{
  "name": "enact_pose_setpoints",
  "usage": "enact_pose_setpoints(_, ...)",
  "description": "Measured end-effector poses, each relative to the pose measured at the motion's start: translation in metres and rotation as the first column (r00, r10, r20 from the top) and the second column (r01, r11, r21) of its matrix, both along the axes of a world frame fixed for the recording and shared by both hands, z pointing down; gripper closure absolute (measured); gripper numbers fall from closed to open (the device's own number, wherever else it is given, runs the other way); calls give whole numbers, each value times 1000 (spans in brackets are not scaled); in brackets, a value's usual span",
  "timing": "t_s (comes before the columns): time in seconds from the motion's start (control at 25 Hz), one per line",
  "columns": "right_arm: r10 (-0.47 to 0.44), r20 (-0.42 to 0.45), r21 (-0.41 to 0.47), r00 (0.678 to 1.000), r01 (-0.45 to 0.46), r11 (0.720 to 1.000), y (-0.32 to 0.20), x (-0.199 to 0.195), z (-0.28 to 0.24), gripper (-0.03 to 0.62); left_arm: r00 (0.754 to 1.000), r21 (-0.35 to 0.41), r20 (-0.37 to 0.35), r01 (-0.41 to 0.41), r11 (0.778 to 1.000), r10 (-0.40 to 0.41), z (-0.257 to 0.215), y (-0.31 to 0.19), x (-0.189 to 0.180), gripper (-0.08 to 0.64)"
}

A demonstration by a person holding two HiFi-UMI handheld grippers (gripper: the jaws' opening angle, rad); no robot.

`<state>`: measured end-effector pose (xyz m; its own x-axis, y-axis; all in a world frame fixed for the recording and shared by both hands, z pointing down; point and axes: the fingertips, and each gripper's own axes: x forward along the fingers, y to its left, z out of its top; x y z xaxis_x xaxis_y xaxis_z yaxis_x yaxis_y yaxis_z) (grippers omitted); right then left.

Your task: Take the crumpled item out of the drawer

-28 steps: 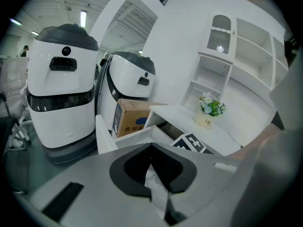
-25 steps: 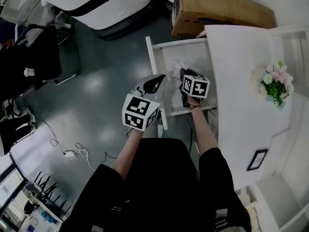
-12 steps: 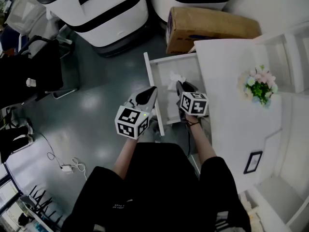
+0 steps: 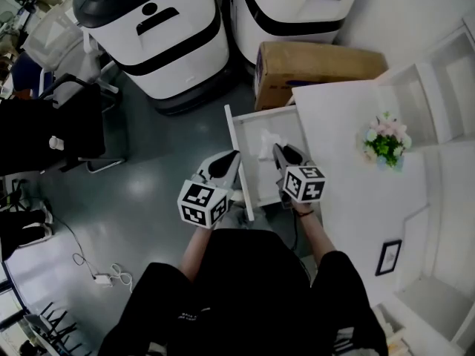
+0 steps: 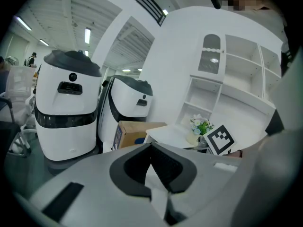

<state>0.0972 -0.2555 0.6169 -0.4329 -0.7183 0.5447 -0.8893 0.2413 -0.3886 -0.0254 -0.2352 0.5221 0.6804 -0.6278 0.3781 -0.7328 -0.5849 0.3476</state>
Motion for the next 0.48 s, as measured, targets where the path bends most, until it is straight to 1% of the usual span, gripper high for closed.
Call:
enact_pose_setpoints(0.28, -2, 41, 96, 999, -2, 995, 10, 5, -53, 543, 1000, 54, -24, 5, 999, -4, -30, 5, -6, 563)
enact_pose_setpoints(0.48, -11, 63, 183, 998, 0, 983, 12, 5, -94, 543, 999, 104, -33, 25, 994, -21, -53, 5, -18, 563)
